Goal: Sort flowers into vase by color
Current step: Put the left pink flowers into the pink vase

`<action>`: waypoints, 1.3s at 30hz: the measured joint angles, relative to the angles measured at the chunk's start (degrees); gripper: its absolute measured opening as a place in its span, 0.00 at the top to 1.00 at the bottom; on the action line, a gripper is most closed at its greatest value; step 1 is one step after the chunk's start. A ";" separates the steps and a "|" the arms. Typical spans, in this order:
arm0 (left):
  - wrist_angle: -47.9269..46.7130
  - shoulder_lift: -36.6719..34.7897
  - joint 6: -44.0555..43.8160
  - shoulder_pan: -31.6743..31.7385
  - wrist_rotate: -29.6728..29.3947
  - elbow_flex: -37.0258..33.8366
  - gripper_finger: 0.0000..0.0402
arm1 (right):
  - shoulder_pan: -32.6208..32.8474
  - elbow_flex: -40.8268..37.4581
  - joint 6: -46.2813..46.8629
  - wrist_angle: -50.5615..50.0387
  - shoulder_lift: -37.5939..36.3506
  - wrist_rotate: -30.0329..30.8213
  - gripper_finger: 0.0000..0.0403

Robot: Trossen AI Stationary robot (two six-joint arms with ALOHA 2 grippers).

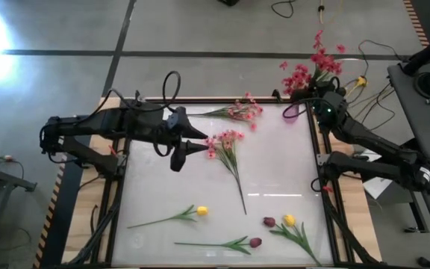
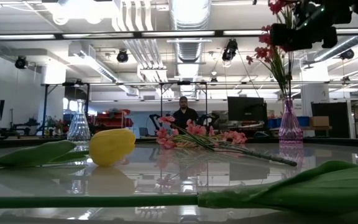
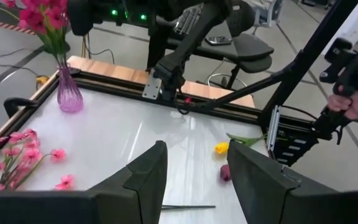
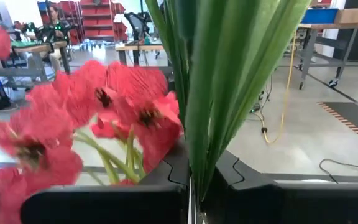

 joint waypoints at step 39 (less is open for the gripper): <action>6.02 -2.47 0.39 0.18 -4.00 -14.64 0.61 | 0.19 5.73 17.55 -34.70 1.81 -21.85 0.45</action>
